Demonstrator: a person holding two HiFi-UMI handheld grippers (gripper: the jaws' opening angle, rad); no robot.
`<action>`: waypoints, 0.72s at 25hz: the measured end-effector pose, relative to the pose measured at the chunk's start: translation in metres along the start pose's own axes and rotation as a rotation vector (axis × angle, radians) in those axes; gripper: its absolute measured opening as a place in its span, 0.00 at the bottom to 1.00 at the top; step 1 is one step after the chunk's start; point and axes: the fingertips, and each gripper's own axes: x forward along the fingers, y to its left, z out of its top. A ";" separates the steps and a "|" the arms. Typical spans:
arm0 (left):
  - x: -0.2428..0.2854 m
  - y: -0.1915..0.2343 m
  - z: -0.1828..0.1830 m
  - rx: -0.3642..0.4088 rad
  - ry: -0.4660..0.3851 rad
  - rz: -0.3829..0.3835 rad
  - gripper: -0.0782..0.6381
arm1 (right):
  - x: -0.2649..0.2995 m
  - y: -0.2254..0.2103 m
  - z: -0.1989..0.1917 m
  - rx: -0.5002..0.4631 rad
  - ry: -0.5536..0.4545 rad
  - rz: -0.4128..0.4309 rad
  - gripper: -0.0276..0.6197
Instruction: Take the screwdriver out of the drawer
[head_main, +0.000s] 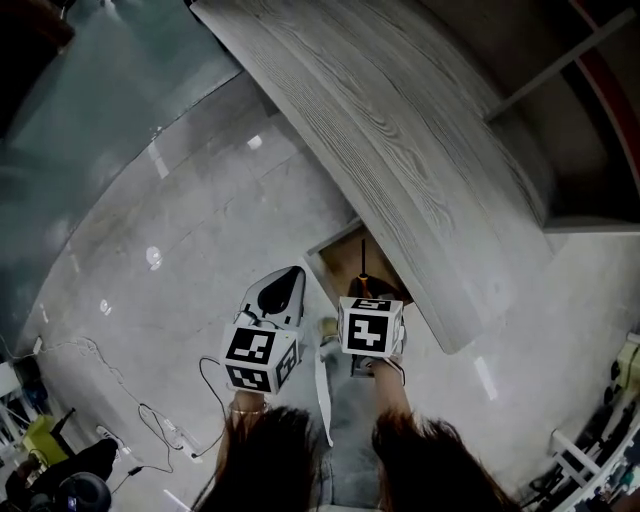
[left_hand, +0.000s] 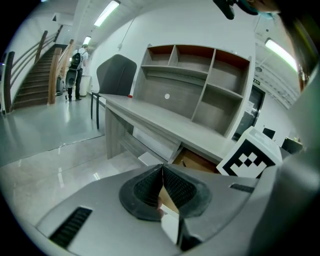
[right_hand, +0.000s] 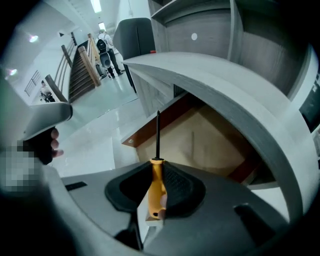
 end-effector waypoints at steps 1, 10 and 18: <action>-0.002 -0.002 0.000 -0.001 -0.002 0.007 0.13 | -0.003 0.000 0.000 -0.004 -0.005 0.004 0.17; -0.022 -0.020 0.003 -0.018 -0.022 0.065 0.13 | -0.026 0.000 0.001 -0.056 -0.039 0.044 0.17; -0.039 -0.031 0.008 -0.023 -0.021 0.092 0.13 | -0.045 0.002 0.002 -0.060 -0.072 0.075 0.18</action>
